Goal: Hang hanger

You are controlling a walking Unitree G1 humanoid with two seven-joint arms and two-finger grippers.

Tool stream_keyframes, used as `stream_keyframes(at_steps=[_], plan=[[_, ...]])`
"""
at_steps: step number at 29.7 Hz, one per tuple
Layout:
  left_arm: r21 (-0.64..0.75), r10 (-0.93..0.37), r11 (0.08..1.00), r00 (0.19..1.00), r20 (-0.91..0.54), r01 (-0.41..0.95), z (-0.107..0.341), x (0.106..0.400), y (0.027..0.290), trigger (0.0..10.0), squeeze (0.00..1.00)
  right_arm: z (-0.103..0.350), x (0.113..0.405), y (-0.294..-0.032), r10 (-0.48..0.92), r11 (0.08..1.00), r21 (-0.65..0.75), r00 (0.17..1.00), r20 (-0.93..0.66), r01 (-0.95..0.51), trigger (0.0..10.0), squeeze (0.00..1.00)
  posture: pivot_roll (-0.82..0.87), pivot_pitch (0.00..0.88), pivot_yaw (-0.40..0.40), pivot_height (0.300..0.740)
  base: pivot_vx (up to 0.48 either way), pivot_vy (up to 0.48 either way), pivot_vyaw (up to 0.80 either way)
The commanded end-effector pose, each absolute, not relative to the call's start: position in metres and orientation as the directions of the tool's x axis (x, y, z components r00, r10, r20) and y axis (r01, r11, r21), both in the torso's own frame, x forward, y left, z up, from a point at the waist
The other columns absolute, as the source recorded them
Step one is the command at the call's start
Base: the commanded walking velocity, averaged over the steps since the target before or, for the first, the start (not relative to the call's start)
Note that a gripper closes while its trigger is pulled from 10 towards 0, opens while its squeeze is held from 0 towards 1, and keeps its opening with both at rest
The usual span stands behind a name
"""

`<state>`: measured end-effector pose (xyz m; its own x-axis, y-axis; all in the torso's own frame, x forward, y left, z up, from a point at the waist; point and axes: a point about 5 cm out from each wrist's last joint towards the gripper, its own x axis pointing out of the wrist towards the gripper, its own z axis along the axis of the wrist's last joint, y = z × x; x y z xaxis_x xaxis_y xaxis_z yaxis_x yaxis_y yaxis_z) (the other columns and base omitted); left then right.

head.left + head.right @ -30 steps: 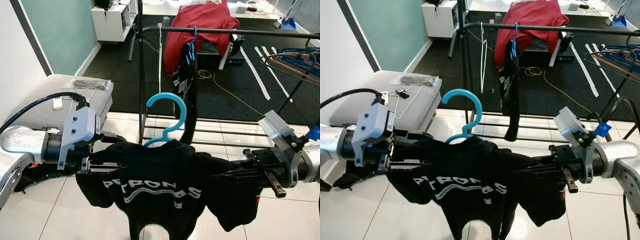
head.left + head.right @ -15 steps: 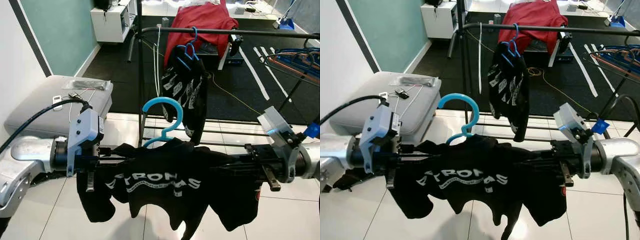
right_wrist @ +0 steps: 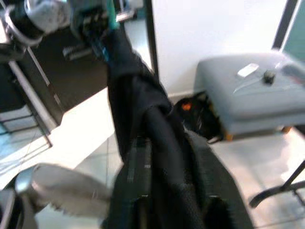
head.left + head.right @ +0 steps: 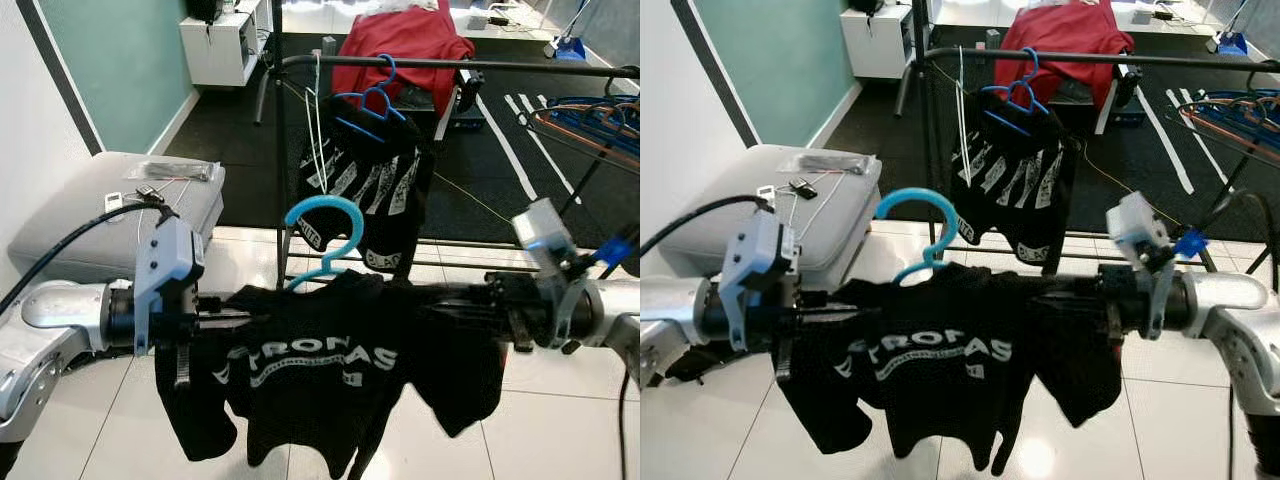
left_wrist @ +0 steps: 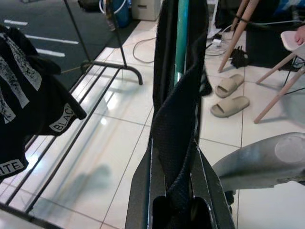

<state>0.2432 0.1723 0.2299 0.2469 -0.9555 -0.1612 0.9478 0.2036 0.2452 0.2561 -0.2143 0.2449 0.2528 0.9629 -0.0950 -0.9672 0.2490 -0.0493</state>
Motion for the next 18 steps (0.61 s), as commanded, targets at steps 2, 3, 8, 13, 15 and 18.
stream_keyframes(at_steps=[2,3,8,13,15,18], plan=[[0.259,-0.974,0.158,0.193,-0.117,0.953,0.234,0.238,0.162,0.0,0.00,0.252,0.258,-0.211,0.971,0.237,-0.043,0.237,0.002,-0.970,10.0,1.00,-0.11,0.078,0.016,0.740,0.000,0.000,0.00],[0.259,-0.974,0.158,0.193,-0.117,0.953,0.234,0.238,0.162,0.0,0.00,0.252,0.258,-0.211,0.971,0.237,-0.043,0.237,0.002,-0.970,10.0,1.00,-0.11,0.078,0.016,0.740,0.000,0.000,0.00],[0.268,-0.966,0.189,0.228,-0.122,0.945,0.233,0.240,0.166,0.0,0.00,0.266,0.265,-0.224,0.943,0.319,-0.055,0.311,0.117,-0.946,10.0,1.00,-0.11,0.076,0.014,0.740,0.000,0.000,0.00],[0.318,-0.897,0.382,0.431,-0.096,0.868,0.235,0.259,0.187,0.0,0.00,0.273,0.261,-0.245,0.888,0.438,-0.065,0.420,0.188,-0.897,10.0,1.00,-0.11,0.090,0.017,0.740,0.000,0.000,0.00],[0.325,-0.882,0.412,0.462,-0.091,0.851,0.236,0.262,0.191,0.0,0.00,0.273,0.262,-0.249,0.872,0.469,-0.068,0.449,0.194,-0.881,10.0,1.00,-0.11,0.090,0.017,0.740,0.000,0.000,0.00],[0.332,-0.851,0.469,0.520,-0.078,0.818,0.237,0.267,0.199,0.0,0.00,0.273,0.263,-0.256,0.837,0.529,-0.071,0.506,0.208,-0.845,10.0,1.00,-0.12,0.098,0.022,0.740,0.000,0.000,0.00]])
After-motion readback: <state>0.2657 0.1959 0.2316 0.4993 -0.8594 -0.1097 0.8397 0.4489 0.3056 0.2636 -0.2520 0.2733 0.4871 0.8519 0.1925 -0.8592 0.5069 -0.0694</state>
